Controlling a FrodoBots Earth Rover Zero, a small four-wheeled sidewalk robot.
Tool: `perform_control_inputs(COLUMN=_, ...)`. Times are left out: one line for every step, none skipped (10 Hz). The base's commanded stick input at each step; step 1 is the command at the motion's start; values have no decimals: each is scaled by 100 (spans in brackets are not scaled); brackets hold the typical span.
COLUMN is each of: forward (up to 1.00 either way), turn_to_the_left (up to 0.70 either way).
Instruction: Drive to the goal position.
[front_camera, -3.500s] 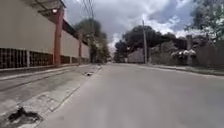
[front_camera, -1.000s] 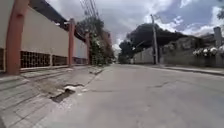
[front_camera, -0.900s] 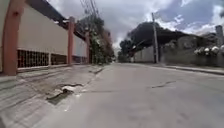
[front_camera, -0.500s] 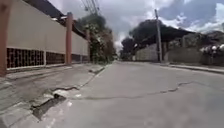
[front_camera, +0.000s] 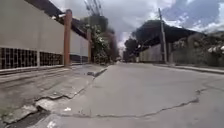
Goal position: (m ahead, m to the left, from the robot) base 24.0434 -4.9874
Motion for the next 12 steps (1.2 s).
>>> perform_control_inputs(forward=100, turn_to_the_left=-25)
perform_control_inputs(forward=100, turn_to_the_left=-39)
perform_control_inputs(forward=100, turn_to_the_left=-39)
perform_control_inputs(forward=100, turn_to_the_left=-39)
perform_control_inputs(forward=100, turn_to_the_left=-34)
perform_control_inputs(forward=100, turn_to_the_left=0)
perform_control_inputs(forward=100, turn_to_the_left=0)
perform_control_inputs(forward=100, turn_to_the_left=0)
perform_control_inputs(forward=100, turn_to_the_left=0)
perform_control_inputs(forward=100, turn_to_the_left=0)
perform_control_inputs(forward=100, turn_to_the_left=0)
perform_control_inputs(forward=100, turn_to_the_left=0)
